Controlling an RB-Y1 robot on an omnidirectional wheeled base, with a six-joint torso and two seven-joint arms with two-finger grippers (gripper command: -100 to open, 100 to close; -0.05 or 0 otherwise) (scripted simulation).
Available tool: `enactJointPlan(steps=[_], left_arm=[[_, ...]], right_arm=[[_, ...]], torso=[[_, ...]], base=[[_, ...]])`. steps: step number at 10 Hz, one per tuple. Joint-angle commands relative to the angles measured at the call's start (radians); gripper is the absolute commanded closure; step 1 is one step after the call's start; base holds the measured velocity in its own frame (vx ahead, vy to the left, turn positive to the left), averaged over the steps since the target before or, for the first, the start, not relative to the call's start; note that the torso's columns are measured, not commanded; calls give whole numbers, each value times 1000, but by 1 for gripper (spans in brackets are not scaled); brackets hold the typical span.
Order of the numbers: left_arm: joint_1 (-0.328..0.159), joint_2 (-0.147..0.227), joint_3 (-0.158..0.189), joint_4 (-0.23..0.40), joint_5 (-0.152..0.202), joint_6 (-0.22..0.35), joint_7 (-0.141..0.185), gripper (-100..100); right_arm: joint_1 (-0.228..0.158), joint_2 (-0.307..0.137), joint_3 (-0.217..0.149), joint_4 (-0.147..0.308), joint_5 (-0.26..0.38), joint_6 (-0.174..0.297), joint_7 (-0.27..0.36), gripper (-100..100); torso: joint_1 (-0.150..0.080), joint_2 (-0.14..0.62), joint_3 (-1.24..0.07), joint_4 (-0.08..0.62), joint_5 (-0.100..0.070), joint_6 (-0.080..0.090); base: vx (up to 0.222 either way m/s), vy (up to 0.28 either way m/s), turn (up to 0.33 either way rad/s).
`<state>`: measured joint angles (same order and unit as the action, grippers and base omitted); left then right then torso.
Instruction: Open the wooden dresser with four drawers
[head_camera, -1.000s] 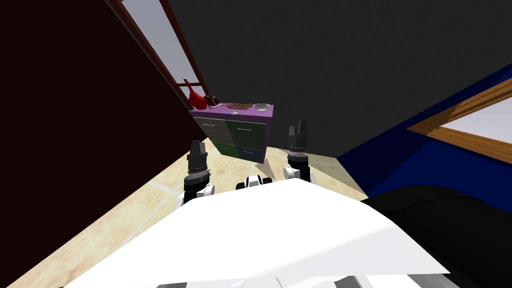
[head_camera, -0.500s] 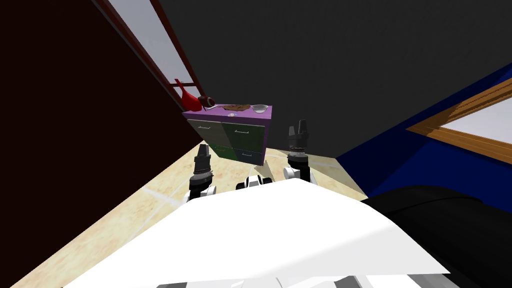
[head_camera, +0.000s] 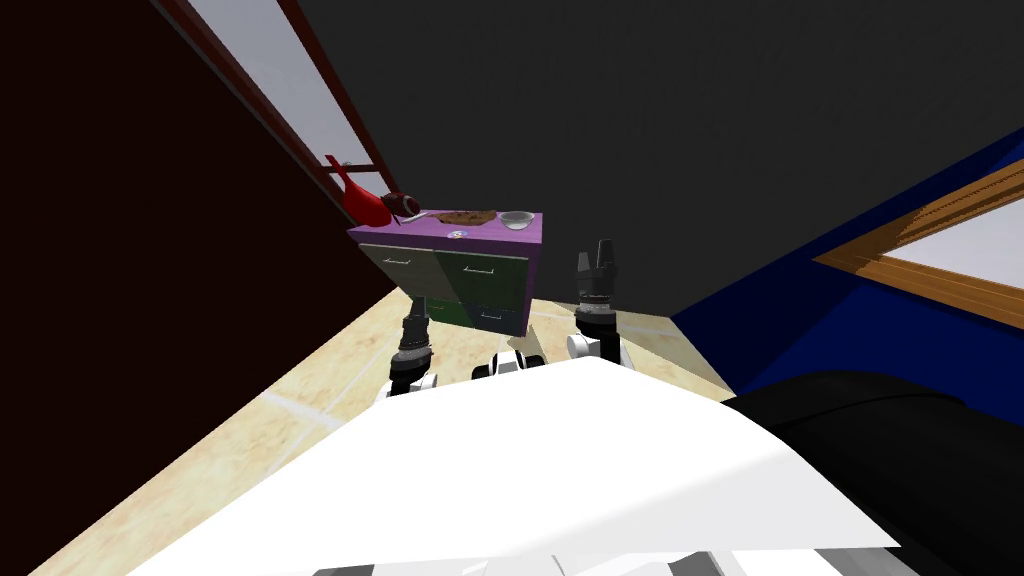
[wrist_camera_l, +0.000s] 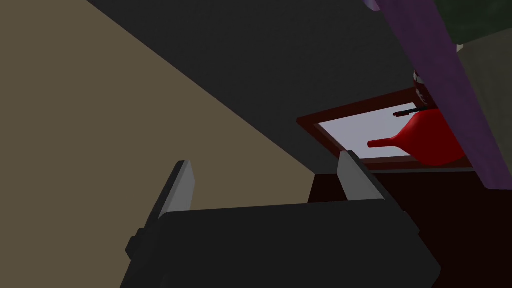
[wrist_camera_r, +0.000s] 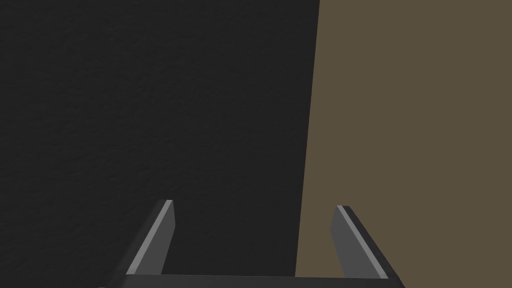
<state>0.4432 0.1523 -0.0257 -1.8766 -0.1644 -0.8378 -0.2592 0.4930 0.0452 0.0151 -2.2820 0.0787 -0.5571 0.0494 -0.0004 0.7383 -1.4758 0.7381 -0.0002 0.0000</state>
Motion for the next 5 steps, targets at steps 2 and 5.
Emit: enactJointPlan(steps=[2, 5], left_arm=[[-19, -1, -10, 107, -13, -65, -29, -100], [-30, -4, -15, 169, -20, -99, -44, -100]], right_arm=[[0, 0, 0, 0, 0, 0, 0, 0], [0, 0, 0, 0, 0, 0, 0, 0]], torso=[[1, 0, 0, 0, 0, 0], [0, -1, 0, 0, 0, 0]], base=[[131, -16, -58], [119, -15, -41]])
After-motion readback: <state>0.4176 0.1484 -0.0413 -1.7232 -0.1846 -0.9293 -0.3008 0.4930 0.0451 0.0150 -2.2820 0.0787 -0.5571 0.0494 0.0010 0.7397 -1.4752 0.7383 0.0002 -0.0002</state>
